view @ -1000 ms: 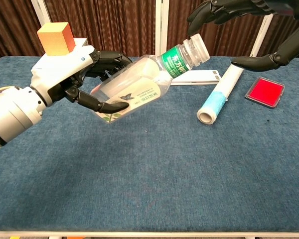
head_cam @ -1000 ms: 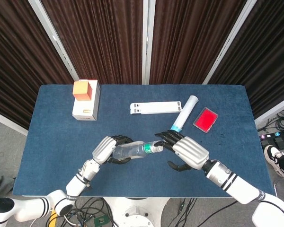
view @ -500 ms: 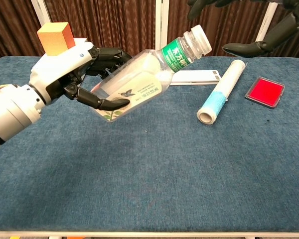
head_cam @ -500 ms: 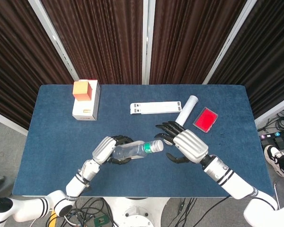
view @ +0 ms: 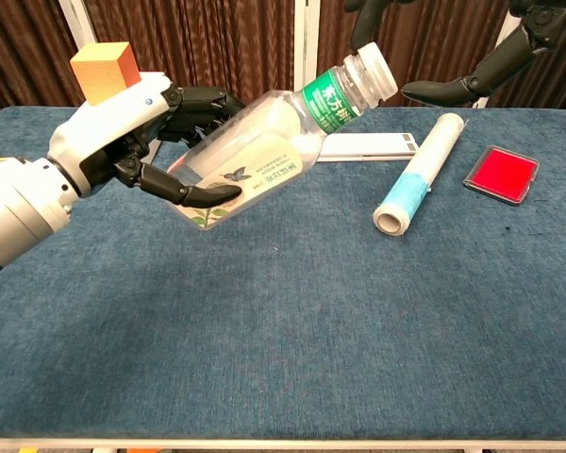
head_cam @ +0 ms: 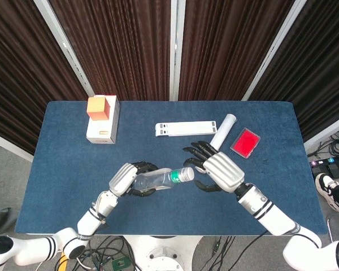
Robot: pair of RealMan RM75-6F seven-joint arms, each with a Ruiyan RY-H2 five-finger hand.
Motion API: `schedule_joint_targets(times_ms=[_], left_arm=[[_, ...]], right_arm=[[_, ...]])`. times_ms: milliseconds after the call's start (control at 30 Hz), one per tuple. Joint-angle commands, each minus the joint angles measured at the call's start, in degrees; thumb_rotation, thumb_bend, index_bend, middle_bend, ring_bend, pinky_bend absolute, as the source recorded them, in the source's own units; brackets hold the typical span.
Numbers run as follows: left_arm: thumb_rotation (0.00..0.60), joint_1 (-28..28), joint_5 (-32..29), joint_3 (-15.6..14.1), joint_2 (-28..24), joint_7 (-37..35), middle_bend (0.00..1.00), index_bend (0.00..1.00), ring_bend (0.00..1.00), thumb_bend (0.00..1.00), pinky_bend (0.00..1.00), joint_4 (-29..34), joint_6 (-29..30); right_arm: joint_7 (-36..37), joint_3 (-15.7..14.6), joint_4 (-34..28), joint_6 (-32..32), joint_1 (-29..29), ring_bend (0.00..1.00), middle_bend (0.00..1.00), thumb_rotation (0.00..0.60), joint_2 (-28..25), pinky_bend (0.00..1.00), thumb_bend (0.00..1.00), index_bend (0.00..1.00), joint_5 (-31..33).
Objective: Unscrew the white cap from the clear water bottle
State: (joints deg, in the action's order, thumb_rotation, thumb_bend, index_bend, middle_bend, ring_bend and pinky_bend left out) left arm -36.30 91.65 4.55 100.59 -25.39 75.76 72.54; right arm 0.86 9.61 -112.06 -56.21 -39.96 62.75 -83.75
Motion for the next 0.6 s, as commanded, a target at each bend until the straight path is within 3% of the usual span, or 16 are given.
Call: schedule_joint_targets(times_ms=[33, 600], left_arm=[[0.6, -0.01, -0.07, 0.04, -0.02, 0.01, 0.49, 0.45, 0.4, 0.39, 0.5, 0.11, -0.05], [0.6, 0.23, -0.09, -0.07, -0.45, 0.0, 0.48, 0.45, 0.4, 0.39, 0.5, 0.45, 0.1]], right_arm=[[-0.63, 0.1, 0.13, -0.24, -0.07, 0.0, 0.11, 0.6, 0.56, 0.0, 0.24, 0.32, 0.34], [-2.27, 0.74, 0.91, -0.65, -0.65, 0.0, 0.15, 0.6, 2.21, 0.0, 0.23, 0.4, 1.85]])
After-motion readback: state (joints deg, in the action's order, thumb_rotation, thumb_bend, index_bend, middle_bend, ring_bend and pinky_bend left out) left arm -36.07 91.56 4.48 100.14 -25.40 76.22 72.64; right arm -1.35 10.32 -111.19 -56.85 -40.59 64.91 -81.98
